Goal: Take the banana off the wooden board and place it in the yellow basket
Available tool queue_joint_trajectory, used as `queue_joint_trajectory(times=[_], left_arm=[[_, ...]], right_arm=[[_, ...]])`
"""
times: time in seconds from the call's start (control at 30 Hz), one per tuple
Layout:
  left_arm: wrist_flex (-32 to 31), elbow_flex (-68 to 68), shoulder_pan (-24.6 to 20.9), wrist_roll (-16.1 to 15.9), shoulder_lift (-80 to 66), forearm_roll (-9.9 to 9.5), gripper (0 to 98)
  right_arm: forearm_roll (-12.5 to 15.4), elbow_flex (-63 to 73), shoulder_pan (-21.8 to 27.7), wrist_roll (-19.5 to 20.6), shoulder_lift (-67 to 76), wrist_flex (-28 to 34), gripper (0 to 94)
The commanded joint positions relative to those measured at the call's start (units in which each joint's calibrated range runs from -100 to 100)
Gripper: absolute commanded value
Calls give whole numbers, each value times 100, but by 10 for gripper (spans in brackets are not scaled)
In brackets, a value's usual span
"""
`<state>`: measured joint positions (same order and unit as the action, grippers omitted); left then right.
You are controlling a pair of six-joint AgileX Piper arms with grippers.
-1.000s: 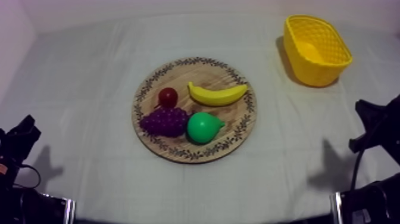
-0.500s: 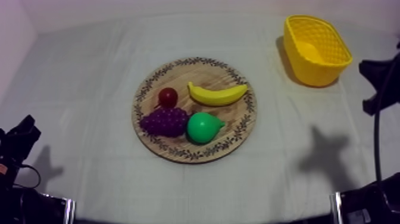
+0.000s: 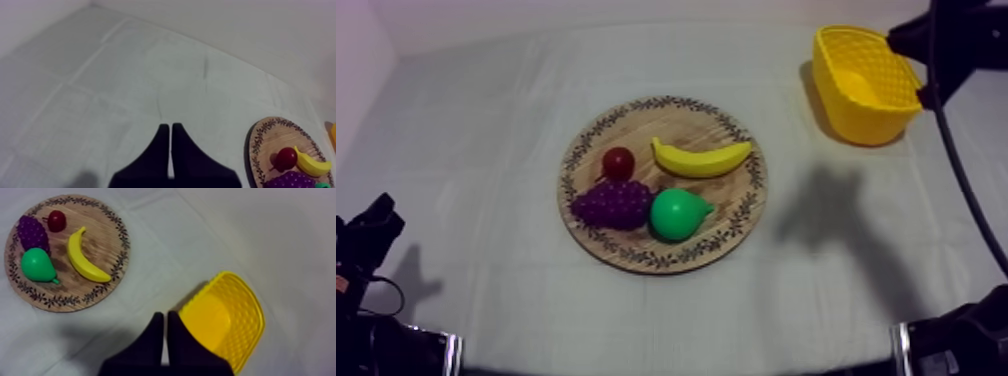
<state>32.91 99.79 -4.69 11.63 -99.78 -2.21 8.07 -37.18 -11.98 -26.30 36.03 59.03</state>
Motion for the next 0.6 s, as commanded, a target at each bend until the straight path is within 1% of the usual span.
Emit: queue_joint_trajectory(times=[0.0,0.2,0.37,0.57], left_arm=[[0,-1,2,0,-5,3,1],[0,-1,2,0,-5,3,1],[0,-1,2,0,-5,3,1],[0,-1,2,1,-5,3,1]], right_arm=[[36,636,-87,-69,-480,105,6],[78,1621,-357,-246,-1233,576,6],[15,2356,-609,-346,-1837,1025,10],[-56,3176,-861,-296,-2450,1412,18]])
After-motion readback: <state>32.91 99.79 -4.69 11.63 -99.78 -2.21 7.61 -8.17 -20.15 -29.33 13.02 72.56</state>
